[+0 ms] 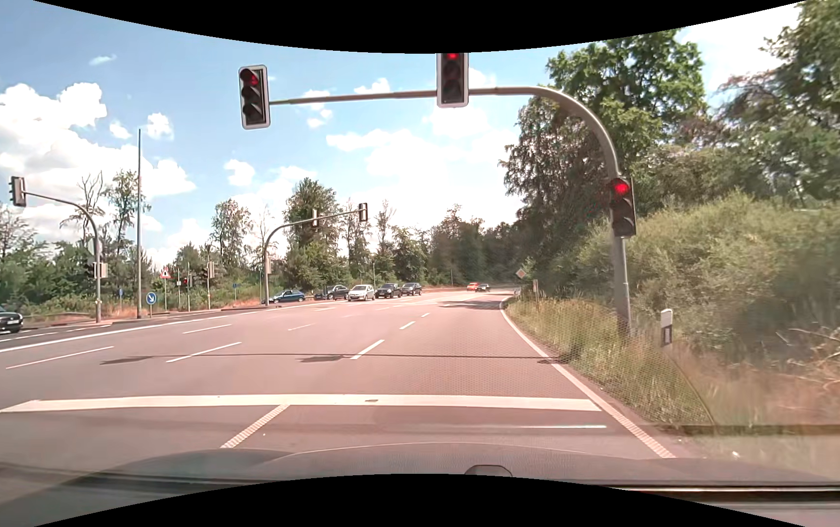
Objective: Follow the waypoints while adhering to traffic rules and regulations
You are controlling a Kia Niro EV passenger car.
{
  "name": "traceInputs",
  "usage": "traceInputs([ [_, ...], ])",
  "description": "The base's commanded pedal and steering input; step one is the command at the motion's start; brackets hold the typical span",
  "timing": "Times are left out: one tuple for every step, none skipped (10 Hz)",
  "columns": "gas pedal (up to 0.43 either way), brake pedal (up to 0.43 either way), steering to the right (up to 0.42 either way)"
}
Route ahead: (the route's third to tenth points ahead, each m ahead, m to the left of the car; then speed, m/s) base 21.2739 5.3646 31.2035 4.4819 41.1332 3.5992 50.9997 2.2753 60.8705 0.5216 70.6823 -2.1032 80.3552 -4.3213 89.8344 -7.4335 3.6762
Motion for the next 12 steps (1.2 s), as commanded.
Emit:
traceInputs([
  [0.0, 0.305, 0.02],
  [0.0, 0.305, 0.02],
  [0.0, 0.305, 0.019],
  [0.0, 0.311, 0.016],
  [0.0, 0.311, 0.014],
  [0.0, 0.311, 0.014],
  [0.0, 0.311, 0.013],
  [0.0, 0.311, 0.013],
  [0.0, 0.305, 0.013],
  [0.0, 0.305, 0.013],
  [0.0, 0.299, 0.012],
  [0.0, 0.287, 0.013],
])
